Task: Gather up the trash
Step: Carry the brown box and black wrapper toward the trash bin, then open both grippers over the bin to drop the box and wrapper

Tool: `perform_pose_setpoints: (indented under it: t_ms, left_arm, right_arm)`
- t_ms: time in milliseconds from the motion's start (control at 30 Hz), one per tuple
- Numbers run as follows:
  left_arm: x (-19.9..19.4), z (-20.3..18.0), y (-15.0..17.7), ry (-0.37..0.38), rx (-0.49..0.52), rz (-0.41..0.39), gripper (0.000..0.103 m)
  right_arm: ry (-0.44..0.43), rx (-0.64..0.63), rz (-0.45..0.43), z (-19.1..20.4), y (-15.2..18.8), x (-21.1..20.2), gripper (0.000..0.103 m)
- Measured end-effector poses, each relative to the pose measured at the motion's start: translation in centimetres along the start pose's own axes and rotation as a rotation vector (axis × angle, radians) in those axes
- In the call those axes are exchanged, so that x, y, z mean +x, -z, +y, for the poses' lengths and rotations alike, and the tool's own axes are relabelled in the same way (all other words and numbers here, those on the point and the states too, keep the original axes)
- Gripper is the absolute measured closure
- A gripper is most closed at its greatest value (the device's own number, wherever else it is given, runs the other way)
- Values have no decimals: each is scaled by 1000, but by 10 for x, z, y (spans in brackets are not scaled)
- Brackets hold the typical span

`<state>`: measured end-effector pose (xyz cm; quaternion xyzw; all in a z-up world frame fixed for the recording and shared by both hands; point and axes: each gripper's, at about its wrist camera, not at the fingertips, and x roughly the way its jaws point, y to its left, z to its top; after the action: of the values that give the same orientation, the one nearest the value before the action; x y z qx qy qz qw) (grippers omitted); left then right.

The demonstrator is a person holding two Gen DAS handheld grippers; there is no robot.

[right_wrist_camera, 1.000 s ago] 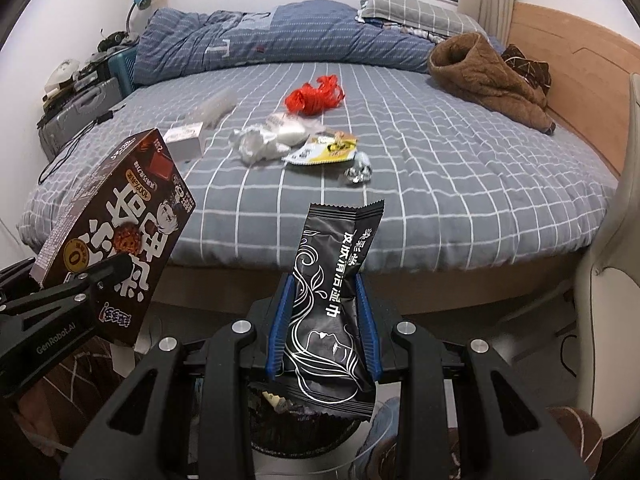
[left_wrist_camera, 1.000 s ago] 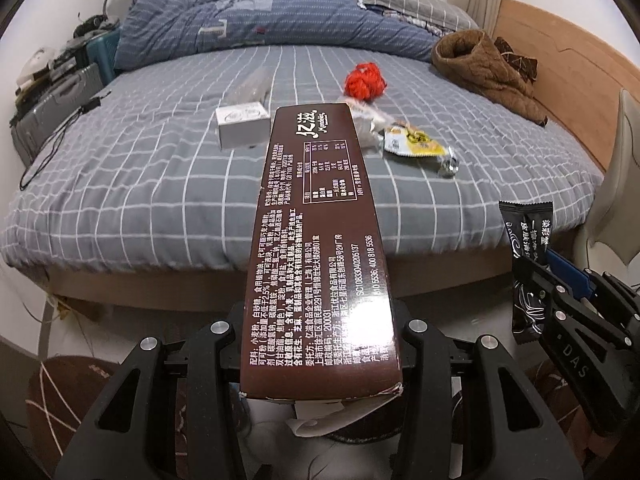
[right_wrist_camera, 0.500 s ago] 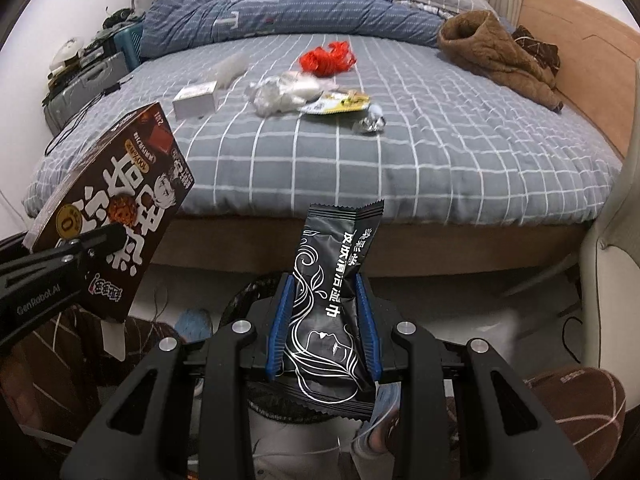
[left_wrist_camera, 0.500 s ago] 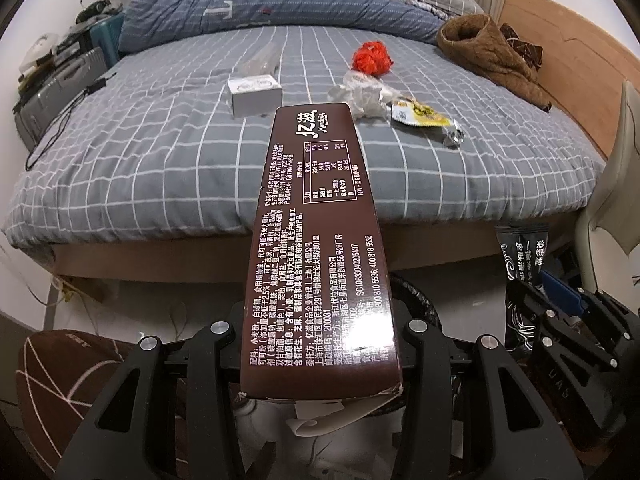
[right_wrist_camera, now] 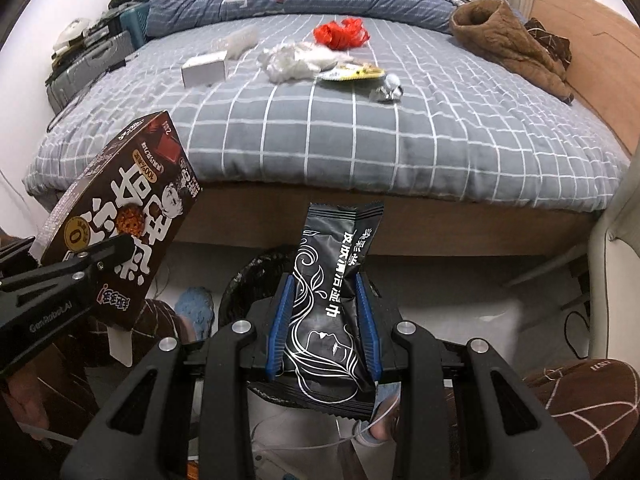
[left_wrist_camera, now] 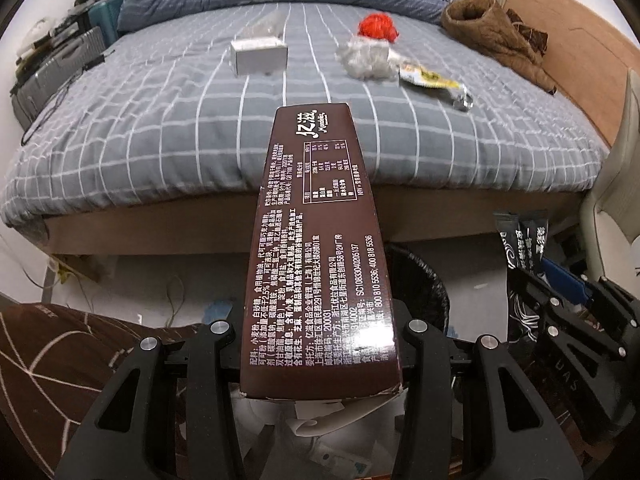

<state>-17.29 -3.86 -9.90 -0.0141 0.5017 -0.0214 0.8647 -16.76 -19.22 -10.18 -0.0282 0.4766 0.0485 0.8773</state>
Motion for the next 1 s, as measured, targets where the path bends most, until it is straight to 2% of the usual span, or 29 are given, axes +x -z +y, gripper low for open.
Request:
perform_pose_setpoints:
  t_ms: [333,700,1000]
  left_arm:
    - [39,3,9,5,14,60,60]
    - [77,6,7,28,9,125,60]
    - [110,15,12,21,-11,188,60]
  right_arm:
    - [-14,-23,70,6,7,43,73]
    - [-38,10,145,0,9,85,72]
    - [-85,-33,184,10,14,111,72]
